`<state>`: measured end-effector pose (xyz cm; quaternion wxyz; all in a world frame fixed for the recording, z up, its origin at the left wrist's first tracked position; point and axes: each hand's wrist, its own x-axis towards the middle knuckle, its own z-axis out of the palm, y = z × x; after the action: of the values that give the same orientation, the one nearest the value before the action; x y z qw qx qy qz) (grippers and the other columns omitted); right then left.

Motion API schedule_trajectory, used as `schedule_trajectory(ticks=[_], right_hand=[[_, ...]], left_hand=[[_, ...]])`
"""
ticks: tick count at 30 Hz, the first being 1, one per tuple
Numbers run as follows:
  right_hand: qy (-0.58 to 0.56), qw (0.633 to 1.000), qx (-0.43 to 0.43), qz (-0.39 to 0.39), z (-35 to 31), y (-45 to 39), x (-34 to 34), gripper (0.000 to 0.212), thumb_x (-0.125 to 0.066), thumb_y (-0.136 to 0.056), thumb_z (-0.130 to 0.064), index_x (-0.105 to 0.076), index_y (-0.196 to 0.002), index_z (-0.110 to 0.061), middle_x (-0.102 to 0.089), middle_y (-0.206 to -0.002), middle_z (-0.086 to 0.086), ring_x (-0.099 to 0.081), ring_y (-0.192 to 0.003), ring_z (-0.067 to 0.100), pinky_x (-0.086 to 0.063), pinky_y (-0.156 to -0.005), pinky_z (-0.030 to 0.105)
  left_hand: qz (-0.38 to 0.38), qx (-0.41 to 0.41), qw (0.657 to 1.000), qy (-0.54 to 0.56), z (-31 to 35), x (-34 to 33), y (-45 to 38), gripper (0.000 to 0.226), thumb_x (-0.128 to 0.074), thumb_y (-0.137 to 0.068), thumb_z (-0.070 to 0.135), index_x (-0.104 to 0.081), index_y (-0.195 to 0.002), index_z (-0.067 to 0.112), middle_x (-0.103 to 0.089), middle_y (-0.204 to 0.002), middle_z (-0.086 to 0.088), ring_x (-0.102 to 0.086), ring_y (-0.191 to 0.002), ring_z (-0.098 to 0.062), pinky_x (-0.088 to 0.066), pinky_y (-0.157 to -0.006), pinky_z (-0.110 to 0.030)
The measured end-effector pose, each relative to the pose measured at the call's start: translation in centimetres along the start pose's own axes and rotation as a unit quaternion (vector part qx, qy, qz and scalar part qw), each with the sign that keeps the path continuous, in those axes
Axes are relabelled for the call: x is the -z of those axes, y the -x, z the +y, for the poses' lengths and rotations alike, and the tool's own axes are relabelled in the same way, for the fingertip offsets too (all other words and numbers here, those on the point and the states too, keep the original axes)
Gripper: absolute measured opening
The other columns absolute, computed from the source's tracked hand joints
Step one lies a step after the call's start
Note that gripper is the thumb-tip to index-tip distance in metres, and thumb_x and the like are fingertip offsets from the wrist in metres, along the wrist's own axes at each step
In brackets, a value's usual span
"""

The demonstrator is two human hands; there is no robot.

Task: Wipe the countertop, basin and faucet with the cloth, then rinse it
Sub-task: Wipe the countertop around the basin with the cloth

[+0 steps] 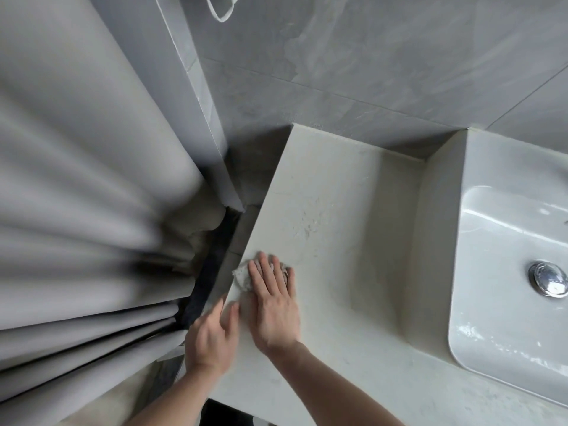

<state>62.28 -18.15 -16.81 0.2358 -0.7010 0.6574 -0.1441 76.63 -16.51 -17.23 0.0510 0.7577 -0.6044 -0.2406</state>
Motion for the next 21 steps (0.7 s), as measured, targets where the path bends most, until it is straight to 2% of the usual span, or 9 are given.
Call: schedule_trajectory(ticks=[3, 5, 8, 11, 16, 18, 21], right_hand=[[-0.072, 0.997, 0.005, 0.042, 2.3, 0.4, 0.8, 0.069, -0.05, -0.094, -0.011, -0.033, -0.16, -0.019, -0.018, -0.171, -0.001, -0.004, -0.16, 0.02, -0.01, -0.128, 0.048], [-0.108, 0.988, -0.037, 0.101, 4.8, 0.2, 1.9, 0.07, -0.052, -0.089, -0.001, -0.041, -0.157, -0.015, -0.028, -0.168, 0.003, -0.015, -0.158, 0.021, -0.015, -0.128, 0.047], [-0.134, 0.964, -0.122, 0.193, 9.0, -1.2, 4.5, 0.053, -0.042, -0.098, -0.006, -0.049, -0.15, -0.01, -0.037, -0.163, 0.01, -0.029, -0.154, 0.026, -0.023, -0.126, 0.044], [-0.114, 0.938, -0.203, 0.256, 13.4, -3.4, 7.7, 0.048, -0.038, -0.102, -0.014, -0.052, -0.148, -0.01, -0.04, -0.161, 0.012, -0.031, -0.153, 0.029, -0.029, -0.124, 0.045], [0.01, 0.932, -0.305, 0.194, 16.3, -5.8, 8.5, 0.057, -0.036, -0.099, -0.025, -0.04, -0.155, -0.016, -0.03, -0.167, 0.007, -0.021, -0.155, 0.035, -0.011, -0.127, 0.049], [0.057, 0.937, -0.295, 0.177, 15.0, -6.1, 7.4, 0.06, -0.039, -0.098, -0.03, -0.037, -0.157, -0.018, -0.029, -0.168, 0.005, -0.022, -0.154, 0.036, -0.01, -0.127, 0.052], [0.067, 0.958, -0.236, 0.148, 11.9, -6.9, 5.9, 0.064, -0.041, -0.098, -0.036, -0.034, -0.159, -0.017, -0.028, -0.168, 0.007, -0.025, -0.153, 0.038, -0.013, -0.125, 0.055]], left_hand=[[0.0, 0.01, 1.0, -0.012, -0.2, -0.3, 0.1, 0.075, -0.021, -0.092, 0.07, -0.067, -0.125, 0.022, -0.075, -0.115, -0.006, -0.069, -0.105, -0.035, -0.054, -0.085, -0.039], [-0.009, 0.021, 1.0, -0.017, -0.1, -0.3, 0.2, 0.077, -0.021, -0.091, 0.071, -0.067, -0.127, 0.021, -0.073, -0.119, -0.007, -0.067, -0.109, -0.035, -0.052, -0.09, -0.039], [-0.018, 0.027, 0.999, -0.022, 0.0, -0.2, 0.2, 0.08, -0.018, -0.09, 0.072, -0.064, -0.131, 0.022, -0.072, -0.123, -0.005, -0.065, -0.113, -0.034, -0.05, -0.095, -0.039], [-0.017, 0.024, 0.999, -0.015, 0.3, 0.0, 0.2, 0.081, -0.015, -0.089, 0.073, -0.064, -0.131, 0.023, -0.071, -0.124, -0.003, -0.065, -0.114, -0.033, -0.05, -0.094, -0.039], [-0.016, 0.025, 1.0, -0.006, 0.3, 0.0, 0.2, 0.079, -0.015, -0.088, 0.074, -0.063, -0.13, 0.027, -0.071, -0.124, -0.001, -0.065, -0.113, -0.032, -0.05, -0.092, -0.039], [-0.018, 0.026, 0.999, -0.009, 0.2, -0.1, 0.2, 0.08, -0.014, -0.088, 0.075, -0.063, -0.131, 0.028, -0.072, -0.123, 0.0, -0.065, -0.113, -0.032, -0.051, -0.091, -0.039], [-0.022, 0.025, 0.999, -0.013, 0.2, -0.2, 0.1, 0.08, -0.014, -0.088, 0.074, -0.061, -0.133, 0.028, -0.072, -0.123, -0.001, -0.065, -0.113, -0.032, -0.051, -0.092, -0.039]])
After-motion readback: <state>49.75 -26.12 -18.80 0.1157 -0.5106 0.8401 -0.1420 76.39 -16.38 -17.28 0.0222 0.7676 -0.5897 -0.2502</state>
